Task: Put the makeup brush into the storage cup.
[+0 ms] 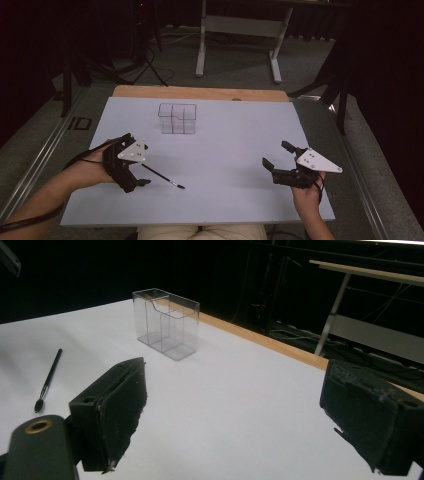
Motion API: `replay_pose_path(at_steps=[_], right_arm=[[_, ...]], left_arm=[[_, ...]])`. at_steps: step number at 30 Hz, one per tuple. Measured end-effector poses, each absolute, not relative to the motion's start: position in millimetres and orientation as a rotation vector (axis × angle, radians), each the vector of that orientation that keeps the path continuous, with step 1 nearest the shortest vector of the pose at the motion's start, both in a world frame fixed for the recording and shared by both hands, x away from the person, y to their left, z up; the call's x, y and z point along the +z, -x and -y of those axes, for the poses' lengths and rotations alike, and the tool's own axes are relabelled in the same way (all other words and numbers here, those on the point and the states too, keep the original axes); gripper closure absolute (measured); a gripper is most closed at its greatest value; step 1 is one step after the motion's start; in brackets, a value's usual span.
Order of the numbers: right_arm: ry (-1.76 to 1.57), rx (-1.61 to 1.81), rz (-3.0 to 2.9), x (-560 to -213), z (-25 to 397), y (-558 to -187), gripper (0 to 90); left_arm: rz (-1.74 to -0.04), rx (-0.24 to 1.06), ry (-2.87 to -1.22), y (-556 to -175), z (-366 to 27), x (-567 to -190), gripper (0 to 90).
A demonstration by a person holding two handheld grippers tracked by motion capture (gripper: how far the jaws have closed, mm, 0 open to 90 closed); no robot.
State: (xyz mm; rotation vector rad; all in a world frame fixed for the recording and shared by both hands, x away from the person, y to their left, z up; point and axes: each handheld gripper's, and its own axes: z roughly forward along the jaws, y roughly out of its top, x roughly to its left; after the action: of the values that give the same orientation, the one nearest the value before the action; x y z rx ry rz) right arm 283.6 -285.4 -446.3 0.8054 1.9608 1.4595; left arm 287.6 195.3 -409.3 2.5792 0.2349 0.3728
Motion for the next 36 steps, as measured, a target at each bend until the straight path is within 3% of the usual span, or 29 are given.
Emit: replay_pose_path(at_steps=[31,36], right_arm=[[-0.795,1.456,-1.988,-447.9,282.8,-284.4,11.5],[-0.798,1.452,-1.989,-448.3,283.1,-284.7,11.5]], left_arm=[[0.078,0.231,-2.852,-304.8,-144.0,-447.1,2.6],[0.146,0.228,-2.862,-310.6,-141.2,-449.0,7.7]])
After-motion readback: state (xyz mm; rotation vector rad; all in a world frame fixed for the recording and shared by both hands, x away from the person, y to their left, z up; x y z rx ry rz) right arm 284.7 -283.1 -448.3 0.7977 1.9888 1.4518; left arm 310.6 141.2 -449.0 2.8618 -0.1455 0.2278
